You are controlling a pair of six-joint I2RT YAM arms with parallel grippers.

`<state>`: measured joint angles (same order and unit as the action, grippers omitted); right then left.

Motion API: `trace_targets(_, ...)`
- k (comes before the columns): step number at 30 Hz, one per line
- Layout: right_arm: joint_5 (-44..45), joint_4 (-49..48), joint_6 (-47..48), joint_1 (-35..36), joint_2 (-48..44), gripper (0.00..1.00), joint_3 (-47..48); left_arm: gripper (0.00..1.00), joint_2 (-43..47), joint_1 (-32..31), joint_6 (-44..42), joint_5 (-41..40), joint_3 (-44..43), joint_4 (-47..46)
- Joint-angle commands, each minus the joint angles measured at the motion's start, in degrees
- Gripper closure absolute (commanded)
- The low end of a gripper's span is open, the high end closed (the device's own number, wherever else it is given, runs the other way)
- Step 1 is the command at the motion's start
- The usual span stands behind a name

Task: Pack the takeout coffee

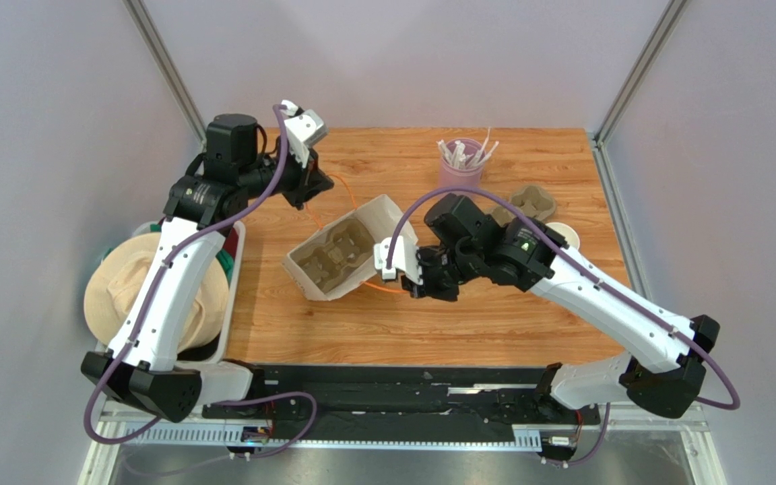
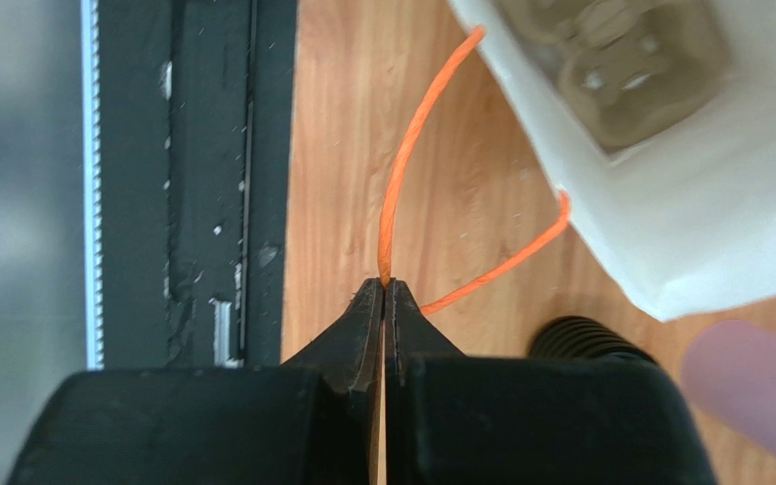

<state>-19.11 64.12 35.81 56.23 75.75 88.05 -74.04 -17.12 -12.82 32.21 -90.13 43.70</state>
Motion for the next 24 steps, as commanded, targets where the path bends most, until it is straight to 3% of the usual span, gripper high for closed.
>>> trace_targets(1, -3.0, 0.2, -1.4, 1.0, -1.7, 1.0, -5.9, 1.0, 3.4, -1.3, -3.6, 3.7, 2.5, 2.5)
trace_targets(15, -6.1, 2.8, -0.4, 1.7, -3.9, 1.0, -11.2, 1.0, 4.5, -2.7, -9.2, 10.5, 3.8, 9.3)
trace_targets(24, -5.8, 5.0, 0.7, 2.5, -3.6, 1.0, -7.5, 1.0, 4.3, -2.9, -11.0, 12.4, 2.3, 11.5)
